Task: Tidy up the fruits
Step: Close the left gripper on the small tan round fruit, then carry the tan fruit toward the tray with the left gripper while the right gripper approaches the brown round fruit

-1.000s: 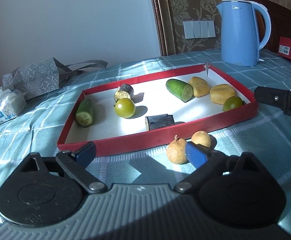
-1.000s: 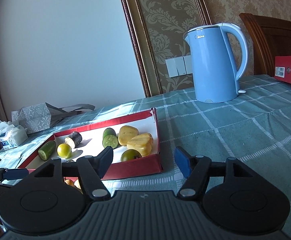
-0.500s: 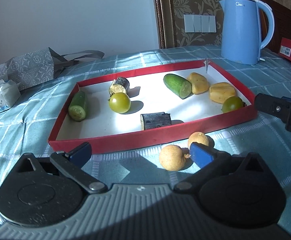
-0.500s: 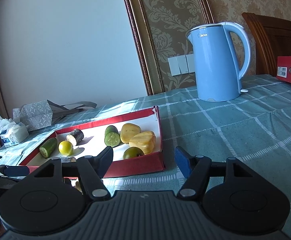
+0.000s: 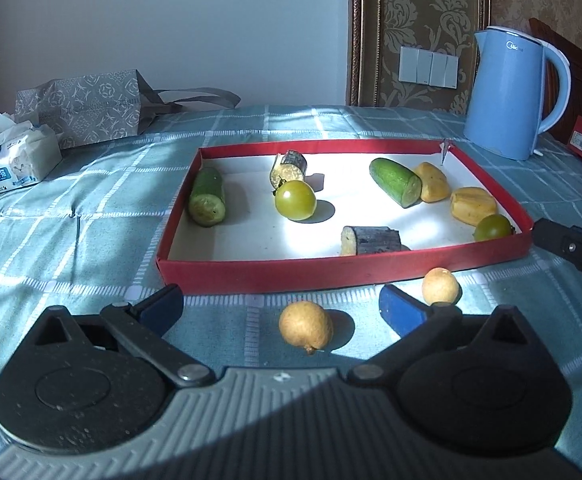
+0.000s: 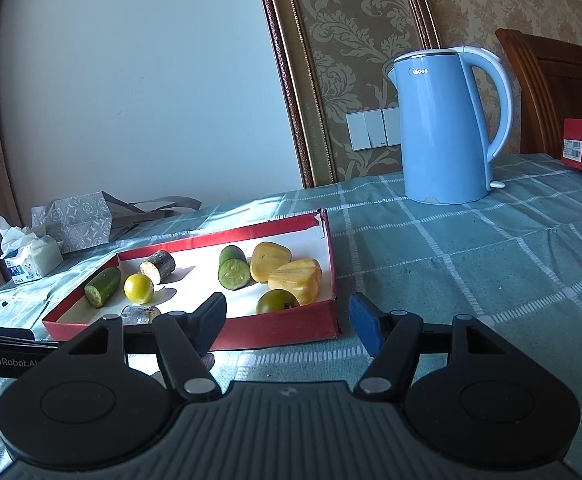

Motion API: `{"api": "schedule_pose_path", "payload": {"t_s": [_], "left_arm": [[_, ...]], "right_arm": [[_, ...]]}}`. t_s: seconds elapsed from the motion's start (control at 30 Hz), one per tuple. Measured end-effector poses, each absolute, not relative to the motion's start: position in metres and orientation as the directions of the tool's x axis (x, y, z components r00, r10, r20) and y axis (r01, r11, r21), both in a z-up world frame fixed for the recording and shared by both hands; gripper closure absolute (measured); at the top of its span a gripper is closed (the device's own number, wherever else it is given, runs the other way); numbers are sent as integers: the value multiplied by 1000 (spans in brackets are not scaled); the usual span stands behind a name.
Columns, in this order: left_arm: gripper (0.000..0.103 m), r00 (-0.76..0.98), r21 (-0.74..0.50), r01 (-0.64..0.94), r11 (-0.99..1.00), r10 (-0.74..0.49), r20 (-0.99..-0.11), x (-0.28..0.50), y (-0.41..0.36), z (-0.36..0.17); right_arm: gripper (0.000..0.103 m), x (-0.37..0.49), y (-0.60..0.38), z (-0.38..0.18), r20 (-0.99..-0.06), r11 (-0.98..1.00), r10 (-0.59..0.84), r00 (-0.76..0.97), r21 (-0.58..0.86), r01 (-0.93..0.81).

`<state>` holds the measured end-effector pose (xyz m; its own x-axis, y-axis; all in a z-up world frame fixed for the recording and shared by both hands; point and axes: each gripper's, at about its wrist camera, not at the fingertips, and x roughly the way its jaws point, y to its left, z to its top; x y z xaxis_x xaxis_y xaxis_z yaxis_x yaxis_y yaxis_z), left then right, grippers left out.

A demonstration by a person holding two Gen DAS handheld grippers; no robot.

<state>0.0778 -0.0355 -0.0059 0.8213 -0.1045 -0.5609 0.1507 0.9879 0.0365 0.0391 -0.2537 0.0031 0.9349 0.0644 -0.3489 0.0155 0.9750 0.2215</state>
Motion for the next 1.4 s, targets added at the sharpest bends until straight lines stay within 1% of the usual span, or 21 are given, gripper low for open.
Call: {"api": "schedule_pose_path", "payload": {"t_s": [0.13, 0.2, 0.3, 0.43, 0.7, 0.73, 0.8, 0.9, 0.97, 1.0, 1.03, 1.07, 1.13, 1.23, 1.4], "left_arm": [[0, 829, 70, 159, 985, -95, -551, 74, -40, -11], [2, 825, 75, 163, 984, -94, -557, 74, -40, -14], [11, 816, 69, 168, 983, -99, -570, 70, -37, -18], [17, 798, 48, 176, 983, -114, -592, 65, -32, -25], [17, 805, 51, 191, 980, -127, -580, 46, -21, -24], [19, 805, 51, 192, 980, -128, -579, 45, -20, -23], [23, 805, 45, 190, 981, -129, -580, 46, -17, -22], [34, 797, 22, 189, 982, -141, -588, 50, -14, -23], [53, 783, 6, 196, 981, -153, -603, 54, -12, -24], [54, 784, 4, 196, 981, -154, -601, 54, -12, -25], [61, 786, 9, 196, 981, -152, -600, 54, -13, -24], [71, 784, 5, 205, 979, -161, -599, 53, -13, -24], [75, 782, 3, 214, 977, -169, -600, 52, -14, -23], [75, 784, 10, 217, 976, -168, -598, 51, -15, -23], [76, 781, -15, 224, 975, -188, -595, 50, -12, -22]], "right_arm": [[36, 39, -256, 2, -352, 972, 63, 934, 235, 24], [36, 39, -255, 2, -351, 973, 68, 934, 231, 16], [36, 39, -254, 3, -348, 974, 69, 935, 227, 13], [36, 40, -255, 3, -351, 973, 69, 934, 230, 15], [36, 40, -254, 2, -353, 974, 74, 933, 228, 9], [36, 40, -254, 2, -354, 974, 73, 932, 228, 10], [36, 40, -254, 2, -355, 973, 73, 932, 232, 12], [36, 40, -254, 2, -356, 972, 72, 932, 234, 14], [36, 40, -254, 2, -357, 972, 75, 931, 233, 11], [36, 40, -254, 2, -357, 973, 74, 931, 232, 11], [36, 40, -255, 2, -358, 972, 74, 931, 233, 12], [35, 40, -255, 2, -358, 972, 74, 931, 234, 13], [34, 40, -255, 2, -359, 972, 73, 931, 235, 15], [34, 40, -255, 2, -358, 972, 74, 931, 234, 13], [34, 40, -255, 2, -358, 972, 75, 931, 236, 13]]}}
